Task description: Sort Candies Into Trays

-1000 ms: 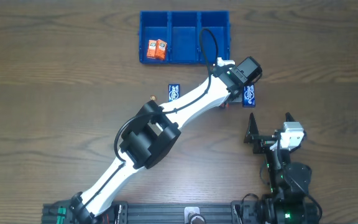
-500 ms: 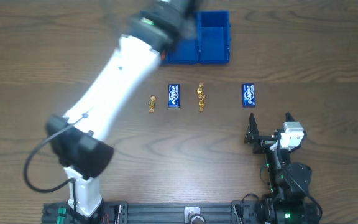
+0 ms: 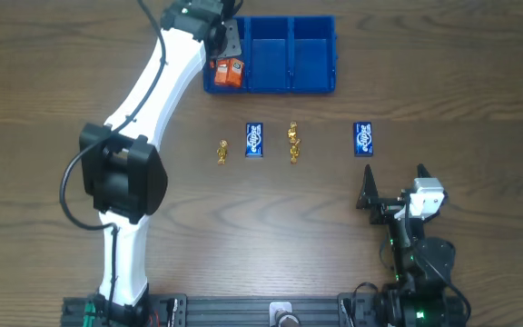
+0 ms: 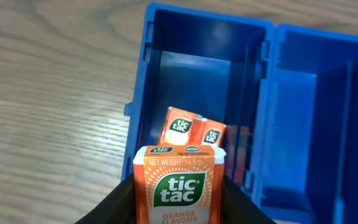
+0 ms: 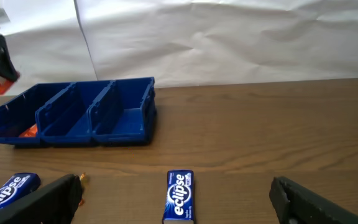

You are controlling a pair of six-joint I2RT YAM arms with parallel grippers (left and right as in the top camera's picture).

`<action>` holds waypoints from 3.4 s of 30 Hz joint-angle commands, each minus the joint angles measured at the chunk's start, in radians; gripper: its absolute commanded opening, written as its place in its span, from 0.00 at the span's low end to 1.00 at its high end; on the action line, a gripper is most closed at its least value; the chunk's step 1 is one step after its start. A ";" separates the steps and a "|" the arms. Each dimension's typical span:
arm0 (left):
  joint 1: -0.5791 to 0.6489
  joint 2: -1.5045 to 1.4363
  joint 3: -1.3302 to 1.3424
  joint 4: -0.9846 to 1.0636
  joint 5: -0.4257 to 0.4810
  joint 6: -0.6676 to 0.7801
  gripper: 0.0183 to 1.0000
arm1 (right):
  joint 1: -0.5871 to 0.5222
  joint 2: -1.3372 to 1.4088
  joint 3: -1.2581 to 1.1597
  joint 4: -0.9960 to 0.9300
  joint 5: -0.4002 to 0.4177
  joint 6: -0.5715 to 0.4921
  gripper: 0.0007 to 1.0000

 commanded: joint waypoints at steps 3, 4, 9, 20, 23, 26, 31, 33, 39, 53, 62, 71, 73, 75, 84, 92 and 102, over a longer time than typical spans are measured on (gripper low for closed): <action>0.005 0.035 -0.004 0.035 0.040 0.072 0.21 | 0.006 -0.005 -0.007 0.000 0.009 -0.007 1.00; 0.005 0.035 -0.004 0.040 0.043 0.089 0.21 | 0.006 -0.005 -0.007 0.000 0.009 -0.007 1.00; 0.006 0.039 -0.004 0.049 0.055 0.140 0.20 | 0.006 -0.005 -0.007 0.000 0.009 -0.007 1.00; 0.009 0.055 -0.004 0.047 0.058 0.159 0.57 | 0.006 -0.005 -0.007 0.000 0.009 -0.007 1.00; 0.009 0.054 -0.004 0.048 0.058 0.140 0.94 | 0.006 -0.005 -0.007 0.000 0.009 -0.007 1.00; 0.009 0.024 -0.004 0.045 0.061 0.107 1.00 | 0.006 -0.005 -0.007 0.000 0.009 -0.007 1.00; -0.008 -0.188 -0.041 0.046 0.060 0.063 1.00 | 0.006 -0.005 -0.007 0.000 0.009 -0.007 1.00; -0.018 -0.330 -0.130 0.101 0.053 0.064 1.00 | 0.006 -0.005 -0.007 0.000 0.009 -0.007 1.00; -0.006 -0.877 -0.691 0.467 -0.004 0.105 1.00 | 0.006 -0.005 -0.007 0.000 0.009 -0.007 1.00; 0.324 -1.874 -1.782 0.795 0.141 0.278 1.00 | 0.006 -0.005 -0.007 0.000 0.009 -0.007 1.00; 0.360 -2.134 -2.114 0.929 0.229 0.267 1.00 | 0.006 -0.005 -0.007 0.000 0.009 -0.006 1.00; 0.373 -2.245 -2.114 0.785 0.249 0.266 1.00 | 0.006 -0.005 -0.007 0.000 0.009 -0.006 1.00; 0.373 -2.245 -2.114 0.787 0.240 0.266 1.00 | 0.006 -0.005 -0.007 0.000 0.009 -0.006 1.00; 0.373 -2.245 -2.114 0.787 0.240 0.266 1.00 | 0.006 -0.005 -0.007 0.000 0.009 -0.007 1.00; 0.373 -2.244 -2.114 0.787 0.240 0.266 1.00 | 0.006 -0.005 -0.007 0.000 0.009 -0.006 1.00; 0.373 -2.244 -2.114 0.787 0.240 0.266 1.00 | 0.006 -0.005 -0.007 0.030 -0.001 -0.006 1.00; 0.373 -2.244 -2.114 0.787 0.240 0.266 1.00 | 0.006 0.002 0.208 -0.206 -0.008 0.004 1.00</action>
